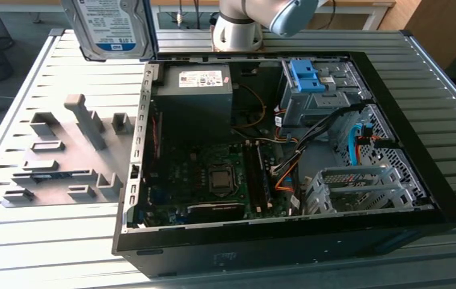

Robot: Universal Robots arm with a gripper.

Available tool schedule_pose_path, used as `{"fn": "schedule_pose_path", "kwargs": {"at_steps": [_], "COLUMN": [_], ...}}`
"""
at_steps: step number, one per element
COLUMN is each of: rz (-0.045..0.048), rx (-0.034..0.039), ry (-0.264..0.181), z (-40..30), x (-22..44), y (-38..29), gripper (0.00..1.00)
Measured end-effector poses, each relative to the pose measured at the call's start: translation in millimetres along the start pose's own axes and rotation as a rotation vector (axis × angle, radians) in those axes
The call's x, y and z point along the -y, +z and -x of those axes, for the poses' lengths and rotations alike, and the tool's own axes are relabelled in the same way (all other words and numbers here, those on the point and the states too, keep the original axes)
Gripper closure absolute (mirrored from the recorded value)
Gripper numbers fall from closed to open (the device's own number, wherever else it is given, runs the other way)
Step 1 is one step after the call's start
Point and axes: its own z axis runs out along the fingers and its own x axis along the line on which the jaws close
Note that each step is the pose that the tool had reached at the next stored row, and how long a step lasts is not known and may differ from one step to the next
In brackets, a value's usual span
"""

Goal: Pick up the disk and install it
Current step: 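Pick up the disk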

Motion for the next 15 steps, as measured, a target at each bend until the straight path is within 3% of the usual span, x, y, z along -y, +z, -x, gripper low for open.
{"fn": "schedule_pose_path", "kwargs": {"at_steps": [15], "rz": [0.0001], "rx": [-0.0001], "ry": [0.0], "z": [-1.7], "x": [19.0], "y": [-0.1], "gripper": [0.64]}}
